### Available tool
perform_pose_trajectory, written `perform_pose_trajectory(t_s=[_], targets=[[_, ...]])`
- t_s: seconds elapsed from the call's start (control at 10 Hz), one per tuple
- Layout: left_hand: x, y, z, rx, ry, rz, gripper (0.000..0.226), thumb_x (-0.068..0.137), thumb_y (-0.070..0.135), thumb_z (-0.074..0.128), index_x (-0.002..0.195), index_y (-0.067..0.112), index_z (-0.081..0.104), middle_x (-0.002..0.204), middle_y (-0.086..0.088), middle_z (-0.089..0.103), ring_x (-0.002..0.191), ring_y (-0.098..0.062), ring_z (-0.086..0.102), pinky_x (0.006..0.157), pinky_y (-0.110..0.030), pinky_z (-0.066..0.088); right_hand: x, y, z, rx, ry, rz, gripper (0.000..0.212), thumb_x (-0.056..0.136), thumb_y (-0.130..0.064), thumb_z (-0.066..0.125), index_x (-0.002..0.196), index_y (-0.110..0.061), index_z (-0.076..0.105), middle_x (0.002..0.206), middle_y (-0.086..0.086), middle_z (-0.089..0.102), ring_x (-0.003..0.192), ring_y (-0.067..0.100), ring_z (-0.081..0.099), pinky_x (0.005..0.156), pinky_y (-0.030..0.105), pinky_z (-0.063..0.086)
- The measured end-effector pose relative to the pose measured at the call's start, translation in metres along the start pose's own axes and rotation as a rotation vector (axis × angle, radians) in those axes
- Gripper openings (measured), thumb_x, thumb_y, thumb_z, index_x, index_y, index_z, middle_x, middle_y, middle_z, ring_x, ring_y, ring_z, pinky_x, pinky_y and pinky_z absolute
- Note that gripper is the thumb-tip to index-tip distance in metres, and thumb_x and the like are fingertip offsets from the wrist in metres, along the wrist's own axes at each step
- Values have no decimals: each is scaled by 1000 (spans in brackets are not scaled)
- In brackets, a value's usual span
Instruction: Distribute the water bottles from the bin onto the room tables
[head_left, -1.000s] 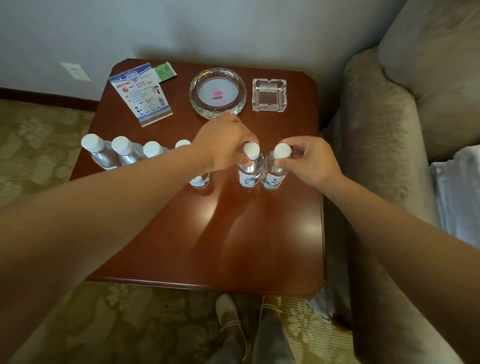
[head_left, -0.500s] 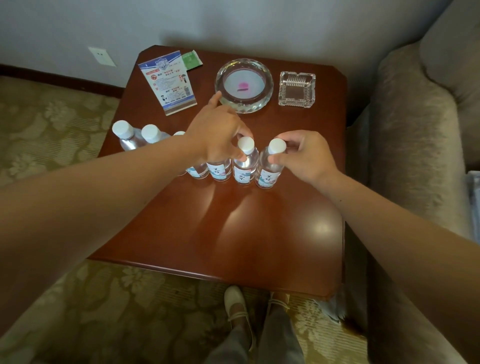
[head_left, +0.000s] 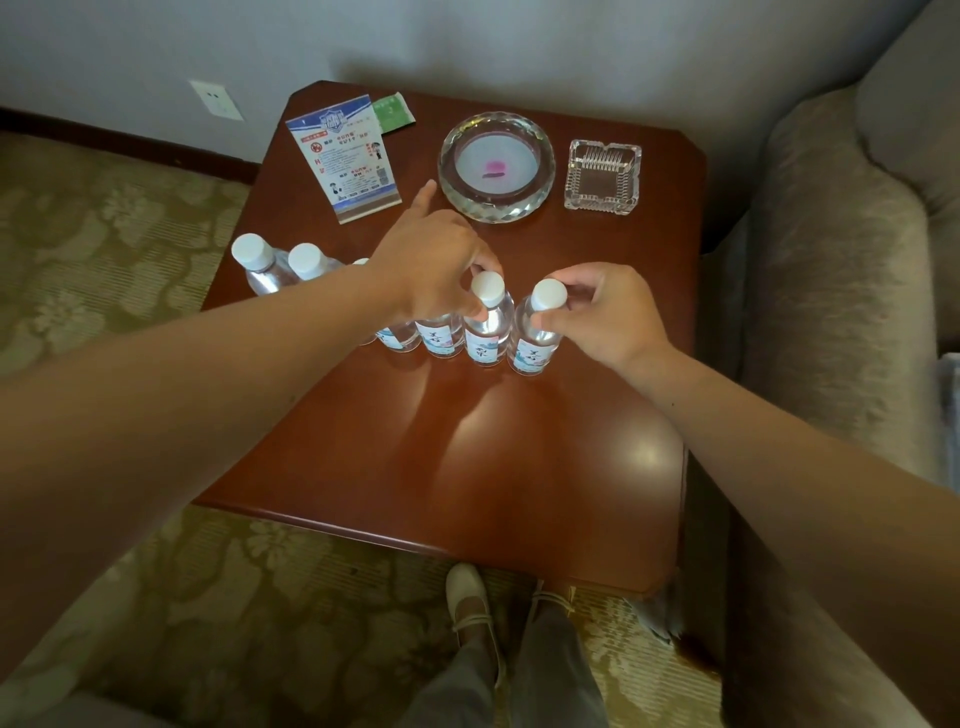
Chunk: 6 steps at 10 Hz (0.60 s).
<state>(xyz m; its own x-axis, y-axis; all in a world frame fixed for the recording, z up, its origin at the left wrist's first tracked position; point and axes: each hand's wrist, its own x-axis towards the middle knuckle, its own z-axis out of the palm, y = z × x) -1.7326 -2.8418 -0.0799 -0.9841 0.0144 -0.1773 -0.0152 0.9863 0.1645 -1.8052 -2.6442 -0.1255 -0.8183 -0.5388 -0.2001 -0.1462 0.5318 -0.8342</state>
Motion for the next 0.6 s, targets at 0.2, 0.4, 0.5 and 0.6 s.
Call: perform_pose_trajectory(t_s=[0.2, 0.4, 0.5, 0.6], targets=[[-4, 1, 4, -37, 15, -23, 38, 78, 36, 78, 115, 29, 70, 110, 5, 71, 123, -21, 51, 119, -54, -2, -3, 1, 1, -13, 3, 8, 36, 65, -14, 87, 100, -14, 76, 101, -3, 74, 95, 15, 70, 89, 40, 56], [-16, 11, 12, -64, 8, -101, 61, 80, 43, 75, 136, 30, 55, 127, -2, 63, 134, -20, 43, 120, -53, -3, -14, -5, -1, -18, -100, 55, 69, 72, -18, 85, 135, -18, 57, 136, -2, 60, 124, 15, 56, 109, 35, 43], [-32, 24, 19, -54, -13, -130, 83, 83, 48, 70, 152, 28, 29, 154, -2, 38, 149, -21, 19, 120, -51, -4, -28, -12, -3, -54, -186, 56, 88, 77, -22, 82, 152, -22, 36, 155, -2, 41, 143, 14, 37, 117, 28, 28], [-55, 42, 21, -63, -21, -197, 96, 85, 54, 65, 157, 27, 7, 165, -5, 6, 152, -23, -4, 121, -50, -3, -45, -24, -8, -249, -244, 65, 99, 81, -33, 79, 158, -28, 18, 166, 1, 16, 154, 17, 9, 122, 37, 16]])
